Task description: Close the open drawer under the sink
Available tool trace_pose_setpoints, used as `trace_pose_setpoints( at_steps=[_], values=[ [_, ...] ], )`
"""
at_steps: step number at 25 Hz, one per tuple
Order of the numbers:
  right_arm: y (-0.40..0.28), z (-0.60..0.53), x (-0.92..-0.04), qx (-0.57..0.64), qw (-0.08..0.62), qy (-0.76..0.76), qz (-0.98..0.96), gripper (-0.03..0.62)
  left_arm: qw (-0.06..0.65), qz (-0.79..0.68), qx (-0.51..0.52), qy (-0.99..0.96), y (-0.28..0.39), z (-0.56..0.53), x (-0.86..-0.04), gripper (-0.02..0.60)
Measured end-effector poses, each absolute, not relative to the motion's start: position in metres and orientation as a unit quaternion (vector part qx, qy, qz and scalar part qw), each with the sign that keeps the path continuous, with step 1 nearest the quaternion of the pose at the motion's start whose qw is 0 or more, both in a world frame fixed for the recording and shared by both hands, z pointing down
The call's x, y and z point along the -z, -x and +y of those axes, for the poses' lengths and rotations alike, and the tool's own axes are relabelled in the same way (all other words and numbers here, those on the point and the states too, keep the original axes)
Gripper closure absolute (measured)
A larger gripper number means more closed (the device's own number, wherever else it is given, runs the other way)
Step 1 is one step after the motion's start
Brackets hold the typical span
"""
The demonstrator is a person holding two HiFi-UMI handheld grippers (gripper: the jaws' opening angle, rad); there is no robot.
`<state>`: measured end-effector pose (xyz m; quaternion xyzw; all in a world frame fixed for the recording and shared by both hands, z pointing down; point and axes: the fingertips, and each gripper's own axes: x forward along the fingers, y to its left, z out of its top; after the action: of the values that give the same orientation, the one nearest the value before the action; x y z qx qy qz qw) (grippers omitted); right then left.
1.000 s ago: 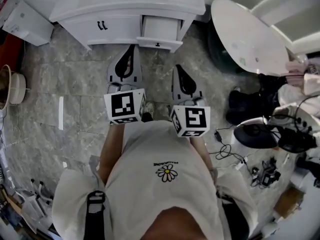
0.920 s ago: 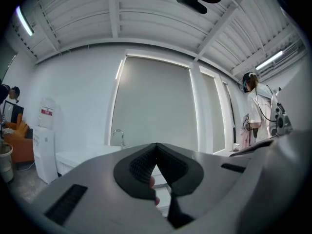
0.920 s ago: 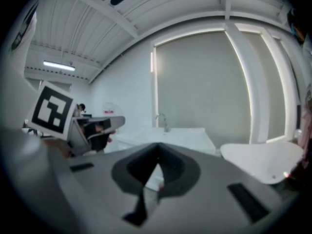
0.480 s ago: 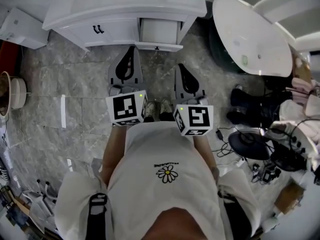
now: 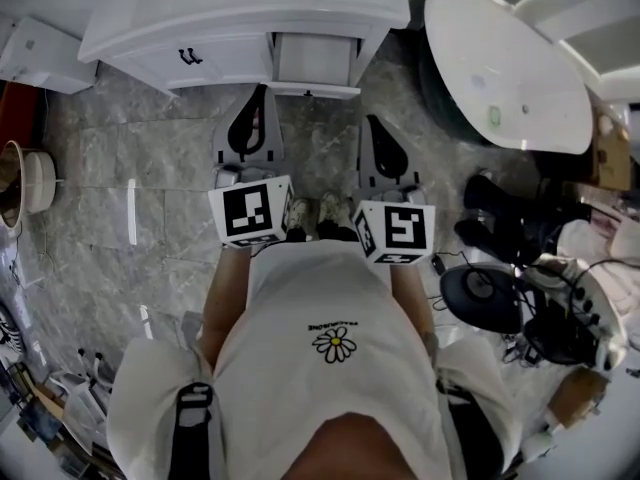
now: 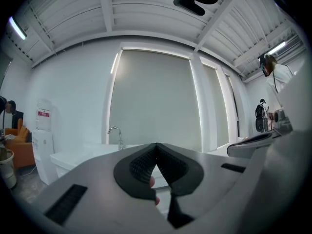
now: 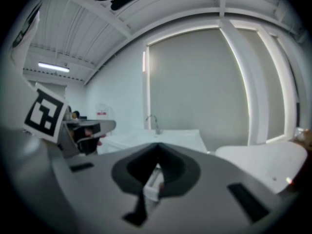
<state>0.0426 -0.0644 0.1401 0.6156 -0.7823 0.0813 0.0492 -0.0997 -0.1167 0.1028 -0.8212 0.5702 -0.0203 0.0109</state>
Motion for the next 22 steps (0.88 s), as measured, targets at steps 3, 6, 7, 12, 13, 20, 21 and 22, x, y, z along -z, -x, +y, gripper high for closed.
trace_pose_setpoints(
  at_steps=[3, 6, 7, 12, 13, 20, 21, 22],
  values=[
    [-0.057, -0.059, -0.140, -0.106, 0.025, -0.621, -0.776, 0.569, 0.012, 0.569, 0.025, 0.822, 0.093, -0.112, -0.101, 0.561],
    [-0.071, -0.059, -0.139, -0.121, 0.003, -0.623, -0.773, 0.569, 0.010, 0.569, 0.019, 0.822, 0.084, -0.111, -0.094, 0.561],
    [-0.076, -0.061, -0.139, -0.116, 0.002, -0.625, -0.772, 0.569, 0.009, 0.570, 0.015, 0.822, 0.081, -0.113, -0.092, 0.561],
    [-0.079, -0.070, -0.136, -0.109, -0.012, -0.629, -0.770, 0.569, -0.001, 0.575, -0.008, 0.818, 0.079, -0.117, -0.084, 0.561],
    [-0.075, -0.072, -0.139, -0.112, -0.013, -0.629, -0.769, 0.569, 0.003, 0.575, -0.008, 0.818, 0.081, -0.117, -0.084, 0.561],
    [-0.081, -0.111, -0.195, -0.080, -0.017, -0.646, -0.759, 0.569, 0.007, 0.564, 0.008, 0.826, 0.065, -0.153, -0.160, 0.561],
    [-0.079, -0.115, -0.205, -0.071, -0.015, -0.651, -0.755, 0.569, 0.010, 0.558, 0.014, 0.830, 0.065, -0.157, -0.174, 0.561],
    [-0.076, -0.121, -0.215, -0.062, -0.008, -0.654, -0.754, 0.569, 0.015, 0.552, 0.019, 0.834, 0.065, -0.163, -0.187, 0.561]
  ],
)
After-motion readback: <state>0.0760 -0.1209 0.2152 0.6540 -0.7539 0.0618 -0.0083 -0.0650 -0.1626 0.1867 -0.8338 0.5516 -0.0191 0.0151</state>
